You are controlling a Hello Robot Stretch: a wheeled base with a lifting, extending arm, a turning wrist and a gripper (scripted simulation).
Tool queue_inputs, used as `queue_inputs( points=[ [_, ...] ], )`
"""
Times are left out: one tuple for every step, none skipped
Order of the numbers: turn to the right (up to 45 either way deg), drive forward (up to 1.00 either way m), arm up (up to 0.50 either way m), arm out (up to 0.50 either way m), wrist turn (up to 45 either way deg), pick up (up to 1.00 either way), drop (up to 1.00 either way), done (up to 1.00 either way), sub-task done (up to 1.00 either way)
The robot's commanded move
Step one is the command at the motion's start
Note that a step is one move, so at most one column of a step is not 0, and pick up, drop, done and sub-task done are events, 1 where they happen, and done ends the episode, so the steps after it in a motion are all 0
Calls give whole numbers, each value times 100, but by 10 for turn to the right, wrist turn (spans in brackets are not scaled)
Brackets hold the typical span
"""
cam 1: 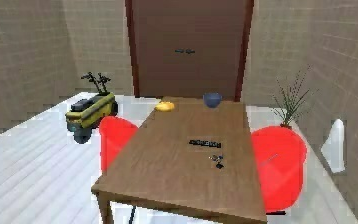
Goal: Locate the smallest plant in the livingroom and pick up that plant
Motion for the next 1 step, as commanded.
queue_inputs(
  points=[
    [450, 0, 0, 0, 0, 0, 0, 0, 0]
  ],
)
